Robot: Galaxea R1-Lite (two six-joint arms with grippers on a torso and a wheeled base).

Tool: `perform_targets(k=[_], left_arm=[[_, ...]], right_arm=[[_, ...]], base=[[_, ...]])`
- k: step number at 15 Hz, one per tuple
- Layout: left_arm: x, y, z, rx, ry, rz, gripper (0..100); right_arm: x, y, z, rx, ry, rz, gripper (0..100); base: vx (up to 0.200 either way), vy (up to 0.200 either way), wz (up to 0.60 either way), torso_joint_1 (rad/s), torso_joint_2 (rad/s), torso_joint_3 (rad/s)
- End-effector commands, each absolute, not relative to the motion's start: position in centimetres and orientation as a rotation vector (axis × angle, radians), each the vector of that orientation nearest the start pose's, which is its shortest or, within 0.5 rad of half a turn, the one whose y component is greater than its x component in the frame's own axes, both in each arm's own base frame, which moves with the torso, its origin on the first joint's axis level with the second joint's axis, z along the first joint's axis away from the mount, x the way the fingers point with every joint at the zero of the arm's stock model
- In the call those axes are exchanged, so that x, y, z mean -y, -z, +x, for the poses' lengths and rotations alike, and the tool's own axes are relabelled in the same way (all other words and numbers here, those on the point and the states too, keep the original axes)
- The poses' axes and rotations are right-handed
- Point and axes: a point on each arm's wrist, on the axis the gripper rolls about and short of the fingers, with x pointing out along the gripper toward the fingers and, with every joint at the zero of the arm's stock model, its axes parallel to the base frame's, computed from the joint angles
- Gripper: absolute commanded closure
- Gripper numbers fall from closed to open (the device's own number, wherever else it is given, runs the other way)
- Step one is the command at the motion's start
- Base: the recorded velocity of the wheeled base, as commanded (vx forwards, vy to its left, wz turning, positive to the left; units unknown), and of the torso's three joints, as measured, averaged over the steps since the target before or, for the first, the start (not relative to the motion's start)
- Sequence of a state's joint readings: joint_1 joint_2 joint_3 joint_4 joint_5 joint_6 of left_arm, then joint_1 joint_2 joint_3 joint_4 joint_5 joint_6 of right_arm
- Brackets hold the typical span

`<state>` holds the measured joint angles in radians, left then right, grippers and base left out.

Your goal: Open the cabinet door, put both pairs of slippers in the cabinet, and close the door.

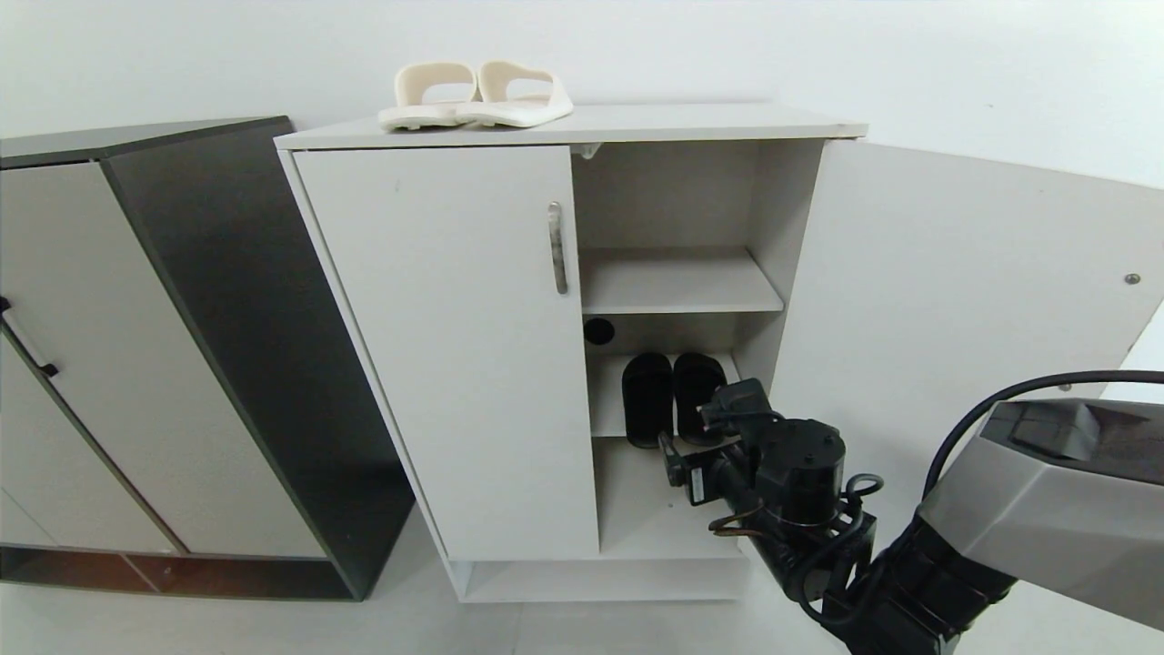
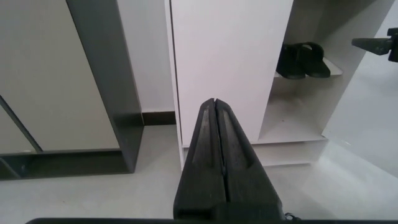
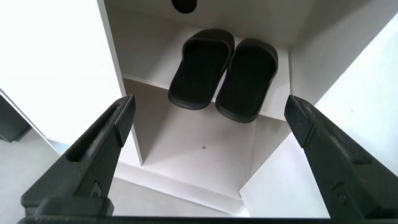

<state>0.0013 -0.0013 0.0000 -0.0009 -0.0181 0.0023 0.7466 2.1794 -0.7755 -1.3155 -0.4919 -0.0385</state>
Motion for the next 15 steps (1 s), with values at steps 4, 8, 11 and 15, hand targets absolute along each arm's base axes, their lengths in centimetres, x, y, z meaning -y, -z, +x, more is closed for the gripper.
perform_targets(k=[4, 8, 11, 15], left_arm=[[0.04, -7.56, -2.28, 0.002, 0.017, 0.003, 100], [0.04, -7.56, -2.28, 0.002, 0.017, 0.003, 100], [0.04, -7.56, -2.28, 0.002, 0.017, 0.003, 100], [0.04, -7.56, -2.28, 0.002, 0.017, 0.003, 100]], right_arm=[[-24.61, -7.25, 28.14, -0.080, -0.256, -0.100, 0], [-24.47, -7.07, 28.07, -0.084, -0.255, -0.103, 0], [-24.44, -7.18, 28.05, -0.070, -0.254, -0.119, 0], [-24.13, -6.94, 27.91, -0.023, -0.266, -0.158, 0]], base=[[0.000, 0.150, 0.00, 0.002, 0.00, 0.005], [0.000, 0.200, 0.00, 0.004, 0.00, 0.000], [0.000, 0.200, 0.00, 0.002, 0.00, 0.001], [0.000, 0.200, 0.00, 0.002, 0.00, 0.002]])
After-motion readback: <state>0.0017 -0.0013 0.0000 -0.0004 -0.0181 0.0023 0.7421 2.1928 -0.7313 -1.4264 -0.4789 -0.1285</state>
